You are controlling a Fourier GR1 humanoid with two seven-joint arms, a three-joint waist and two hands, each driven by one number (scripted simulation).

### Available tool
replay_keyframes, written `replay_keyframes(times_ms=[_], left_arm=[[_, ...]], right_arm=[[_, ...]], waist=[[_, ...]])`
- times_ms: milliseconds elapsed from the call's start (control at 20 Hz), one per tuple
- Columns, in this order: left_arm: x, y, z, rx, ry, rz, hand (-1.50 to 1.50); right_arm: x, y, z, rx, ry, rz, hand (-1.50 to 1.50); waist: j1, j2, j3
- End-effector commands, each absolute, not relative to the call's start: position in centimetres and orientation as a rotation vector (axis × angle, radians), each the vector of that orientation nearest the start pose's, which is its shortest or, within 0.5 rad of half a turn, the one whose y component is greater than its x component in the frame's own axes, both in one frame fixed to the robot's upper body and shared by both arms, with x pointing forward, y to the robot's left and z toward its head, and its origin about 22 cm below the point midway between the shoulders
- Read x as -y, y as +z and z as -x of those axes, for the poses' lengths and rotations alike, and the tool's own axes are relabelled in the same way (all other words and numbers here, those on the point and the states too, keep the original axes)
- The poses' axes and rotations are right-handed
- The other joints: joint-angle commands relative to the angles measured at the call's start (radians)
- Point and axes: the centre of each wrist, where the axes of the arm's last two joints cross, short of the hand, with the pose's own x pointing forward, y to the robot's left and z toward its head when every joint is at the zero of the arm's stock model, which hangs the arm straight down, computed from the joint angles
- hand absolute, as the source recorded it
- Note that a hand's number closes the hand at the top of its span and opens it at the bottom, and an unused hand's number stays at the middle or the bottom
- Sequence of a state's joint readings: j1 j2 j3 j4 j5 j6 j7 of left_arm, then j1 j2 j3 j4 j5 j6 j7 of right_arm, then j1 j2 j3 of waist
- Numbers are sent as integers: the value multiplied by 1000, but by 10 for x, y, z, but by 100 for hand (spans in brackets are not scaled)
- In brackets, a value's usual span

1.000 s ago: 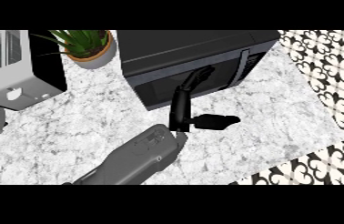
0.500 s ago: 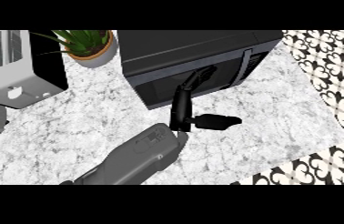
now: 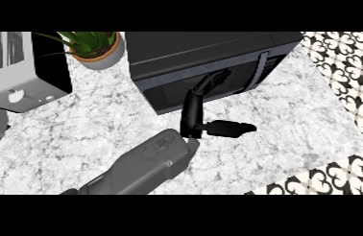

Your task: Pick up the milk, place it into the microwave and close the microwave

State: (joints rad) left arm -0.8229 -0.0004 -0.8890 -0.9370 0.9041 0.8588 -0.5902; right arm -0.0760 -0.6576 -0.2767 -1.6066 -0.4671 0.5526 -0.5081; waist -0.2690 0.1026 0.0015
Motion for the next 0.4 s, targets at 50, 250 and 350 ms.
replay_keyframes(times_ms=[50, 250, 350], left_arm=[[0, 39, -330, 1855, 27, 43, -150], [-4, 32, -331, 1837, 45, 23, -150], [-1, 38, -331, 1848, 50, 52, -150]], right_arm=[[414, 138, -254, 2211, 455, -300, -150], [420, 141, -258, 2203, 436, -319, -150], [424, 142, -260, 2189, 430, -327, -150]], waist=[[-7, 9, -2], [-5, 10, -1], [-7, 8, 0]])
